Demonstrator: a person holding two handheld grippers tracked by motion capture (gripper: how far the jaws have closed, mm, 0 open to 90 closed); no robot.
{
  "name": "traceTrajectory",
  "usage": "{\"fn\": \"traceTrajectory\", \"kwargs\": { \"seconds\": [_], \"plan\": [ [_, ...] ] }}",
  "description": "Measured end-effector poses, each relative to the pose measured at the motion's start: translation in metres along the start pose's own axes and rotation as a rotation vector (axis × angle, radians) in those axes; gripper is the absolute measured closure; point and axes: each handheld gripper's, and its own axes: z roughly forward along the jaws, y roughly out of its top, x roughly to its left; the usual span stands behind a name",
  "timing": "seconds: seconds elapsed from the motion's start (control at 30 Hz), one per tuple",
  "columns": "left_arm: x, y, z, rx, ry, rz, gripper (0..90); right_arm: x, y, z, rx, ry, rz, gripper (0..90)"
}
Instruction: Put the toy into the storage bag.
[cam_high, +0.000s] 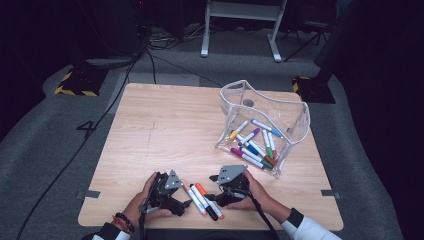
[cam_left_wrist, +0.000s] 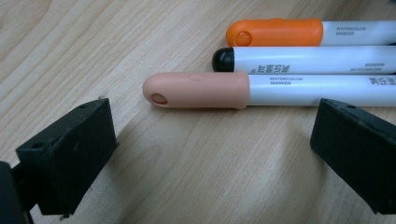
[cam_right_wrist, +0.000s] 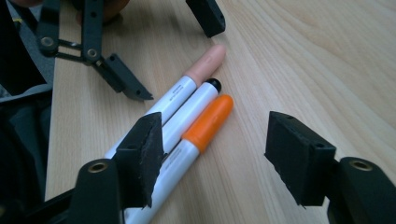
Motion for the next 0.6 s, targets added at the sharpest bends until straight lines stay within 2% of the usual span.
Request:
{"fn": "traceTrajectory", "kwargs": {
  "seconds": [0.07, 0.27, 0.4, 0.53, 0.57, 0.6],
  "plan": [
    [0.000, 0.000, 0.000, 0.000, 0.000, 0.000, 0.4, -0.002, 0.001, 0.008, 0.014, -0.004, -0.002, 38.6],
    [0.000, 0.000, 0.000, 0.000, 0.000, 0.000, 0.5, -0.012, -0.002, 0.021, 0.032, 0.012, 0.052, 42.9],
    [0.000, 0.000, 0.000, 0.000, -0.001, 0.000, 0.4, -0.014, -0.007, 0.028, 0.096, -0.024, 0.054, 46.8],
    [0.000, 0.000, 0.000, 0.000, 0.001, -0.001, 0.4, -0.023, -0.015, 0.019, 0.090, -0.023, 0.054, 68.7],
    [0.000, 0.000, 0.000, 0.000, 0.002, -0.001, 0.5, -0.026, -0.019, 0.014, 0.095, -0.023, 0.044, 72.5],
    [0.000, 0.000, 0.000, 0.000, 0.001, -0.001, 0.4, -0.029, -0.023, 0.010, 0.092, -0.029, 0.058, 74.0]
  ]
}}
